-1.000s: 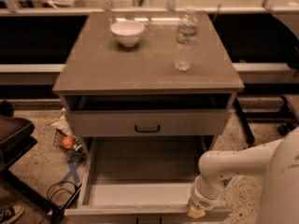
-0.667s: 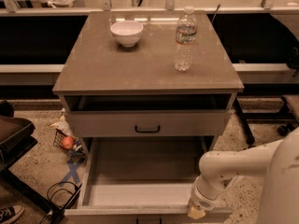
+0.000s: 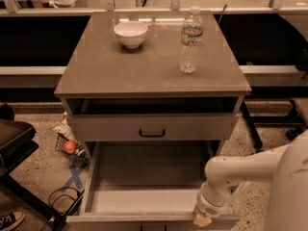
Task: Open middle drawer
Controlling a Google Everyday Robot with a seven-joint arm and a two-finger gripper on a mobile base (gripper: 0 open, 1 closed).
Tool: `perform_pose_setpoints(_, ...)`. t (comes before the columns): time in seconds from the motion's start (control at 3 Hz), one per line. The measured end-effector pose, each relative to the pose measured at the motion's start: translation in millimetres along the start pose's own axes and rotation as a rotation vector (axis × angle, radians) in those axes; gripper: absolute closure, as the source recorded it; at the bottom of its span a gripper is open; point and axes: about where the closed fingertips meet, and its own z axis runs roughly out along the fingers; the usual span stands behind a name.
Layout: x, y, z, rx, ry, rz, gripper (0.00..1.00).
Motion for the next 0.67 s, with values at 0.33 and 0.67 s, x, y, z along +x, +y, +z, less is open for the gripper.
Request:
perform_pose_setpoints(0.33, 0.2, 0.5, 0.4, -0.001, 0.001, 0.000, 0.28)
perform_pose_setpoints(0.67, 0.5, 1.1, 0.9, -0.003, 0.001, 0.000, 0.05)
